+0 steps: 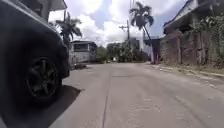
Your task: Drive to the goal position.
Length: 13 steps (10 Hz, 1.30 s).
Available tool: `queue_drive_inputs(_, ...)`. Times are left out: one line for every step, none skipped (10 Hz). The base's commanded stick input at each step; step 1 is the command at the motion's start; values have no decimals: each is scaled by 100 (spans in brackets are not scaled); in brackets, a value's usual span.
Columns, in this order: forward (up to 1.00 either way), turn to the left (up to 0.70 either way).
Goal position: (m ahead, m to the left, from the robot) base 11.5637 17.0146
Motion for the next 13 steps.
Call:
queue_drive_inputs(100,0)
queue_drive_inputs(100,0)
queue_drive_inputs(100,0)
queue_drive_inputs(100,0)
queue_drive_inputs(100,0)
queue_drive_inputs(100,0)
queue_drive_inputs(100,0)
queue_drive_inputs(100,0)
queue_drive_inputs(100,0)
queue_drive_inputs(100,0)
queue_drive_inputs(100,0)
queue_drive_inputs(100,0)
queue_drive_inputs(100,0)
